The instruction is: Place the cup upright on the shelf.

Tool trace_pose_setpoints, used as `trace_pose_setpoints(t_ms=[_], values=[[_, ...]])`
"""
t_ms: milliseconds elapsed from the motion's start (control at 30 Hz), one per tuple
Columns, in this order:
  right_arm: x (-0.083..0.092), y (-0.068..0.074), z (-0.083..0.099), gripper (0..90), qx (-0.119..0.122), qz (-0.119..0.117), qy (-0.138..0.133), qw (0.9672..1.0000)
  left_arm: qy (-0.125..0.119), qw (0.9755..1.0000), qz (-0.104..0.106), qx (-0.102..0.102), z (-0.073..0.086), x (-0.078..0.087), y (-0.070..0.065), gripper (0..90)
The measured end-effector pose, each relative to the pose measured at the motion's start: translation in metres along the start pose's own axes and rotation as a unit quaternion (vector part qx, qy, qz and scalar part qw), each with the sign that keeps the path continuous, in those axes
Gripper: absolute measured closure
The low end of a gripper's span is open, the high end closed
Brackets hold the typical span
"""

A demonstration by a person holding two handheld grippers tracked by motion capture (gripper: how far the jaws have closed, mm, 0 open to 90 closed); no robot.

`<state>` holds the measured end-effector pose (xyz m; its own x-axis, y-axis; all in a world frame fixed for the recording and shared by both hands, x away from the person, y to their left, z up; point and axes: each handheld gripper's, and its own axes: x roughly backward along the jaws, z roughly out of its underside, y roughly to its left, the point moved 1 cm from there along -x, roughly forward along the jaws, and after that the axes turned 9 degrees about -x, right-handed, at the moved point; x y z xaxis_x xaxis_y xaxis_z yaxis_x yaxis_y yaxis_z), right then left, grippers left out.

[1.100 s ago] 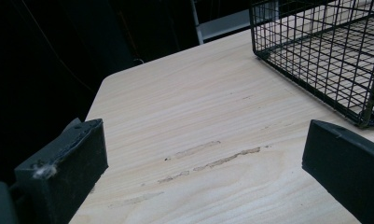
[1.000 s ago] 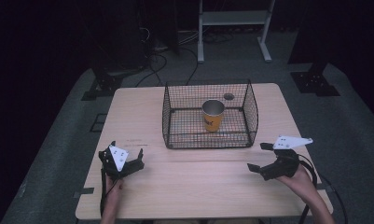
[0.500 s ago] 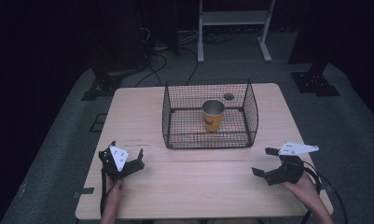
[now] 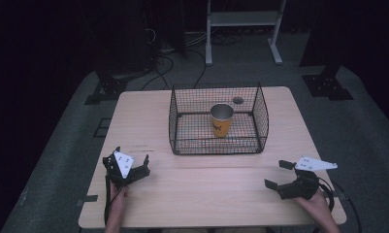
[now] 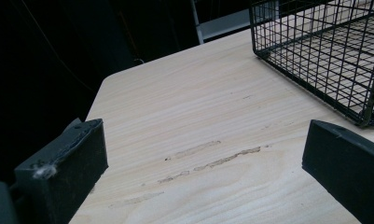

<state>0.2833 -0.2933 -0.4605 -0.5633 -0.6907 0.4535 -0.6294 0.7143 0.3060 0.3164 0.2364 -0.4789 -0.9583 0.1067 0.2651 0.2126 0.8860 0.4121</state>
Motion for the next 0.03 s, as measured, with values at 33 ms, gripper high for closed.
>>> trace_pose_setpoints(t_ms=[33], values=[[0.0003,-0.0002,0.0032,0.0,0.0,0.002,0.005,1.0,0.0,1.0,0.0,0.0,0.0,-0.0001,0.0,0.0]])
